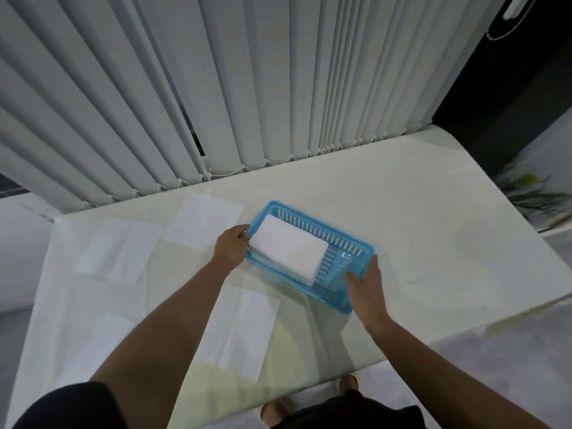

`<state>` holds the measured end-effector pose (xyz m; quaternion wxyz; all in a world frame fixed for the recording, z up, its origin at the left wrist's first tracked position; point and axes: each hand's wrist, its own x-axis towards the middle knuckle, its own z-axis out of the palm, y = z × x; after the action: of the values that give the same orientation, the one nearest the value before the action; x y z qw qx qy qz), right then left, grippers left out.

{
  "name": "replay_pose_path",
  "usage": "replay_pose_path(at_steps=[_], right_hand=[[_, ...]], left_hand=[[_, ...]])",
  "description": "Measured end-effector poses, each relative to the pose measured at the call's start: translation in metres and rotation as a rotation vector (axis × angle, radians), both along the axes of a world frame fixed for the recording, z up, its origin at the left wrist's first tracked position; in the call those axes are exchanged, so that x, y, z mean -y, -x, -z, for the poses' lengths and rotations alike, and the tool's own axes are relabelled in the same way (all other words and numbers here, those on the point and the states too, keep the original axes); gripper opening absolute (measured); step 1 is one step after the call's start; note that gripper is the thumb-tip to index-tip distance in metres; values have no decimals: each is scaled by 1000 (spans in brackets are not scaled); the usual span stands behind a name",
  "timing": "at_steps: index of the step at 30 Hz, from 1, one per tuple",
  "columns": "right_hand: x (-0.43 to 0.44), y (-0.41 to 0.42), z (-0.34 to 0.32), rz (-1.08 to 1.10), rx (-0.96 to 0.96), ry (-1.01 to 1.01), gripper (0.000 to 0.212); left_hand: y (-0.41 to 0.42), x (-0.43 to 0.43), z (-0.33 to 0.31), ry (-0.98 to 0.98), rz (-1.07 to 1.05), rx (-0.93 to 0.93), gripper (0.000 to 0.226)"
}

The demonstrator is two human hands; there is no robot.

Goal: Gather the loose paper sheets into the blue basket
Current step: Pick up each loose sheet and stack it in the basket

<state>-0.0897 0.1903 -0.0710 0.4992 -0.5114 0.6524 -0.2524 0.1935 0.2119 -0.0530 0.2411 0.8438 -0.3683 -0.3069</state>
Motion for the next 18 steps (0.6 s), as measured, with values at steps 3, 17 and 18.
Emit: replay_pose_path(at_steps=[3, 17, 18], right_hand=[[-7, -9, -13, 14, -188, 23, 71], [-57, -118, -46, -568, -504, 694, 32], [-62, -130, -44, -646, -508, 680, 32]], left_hand=[[-3, -8, -1, 63, -38, -1, 38], [-37, -147, 22, -99, -152, 65, 34], [-37, -157, 23, -120, -162, 57, 36]])
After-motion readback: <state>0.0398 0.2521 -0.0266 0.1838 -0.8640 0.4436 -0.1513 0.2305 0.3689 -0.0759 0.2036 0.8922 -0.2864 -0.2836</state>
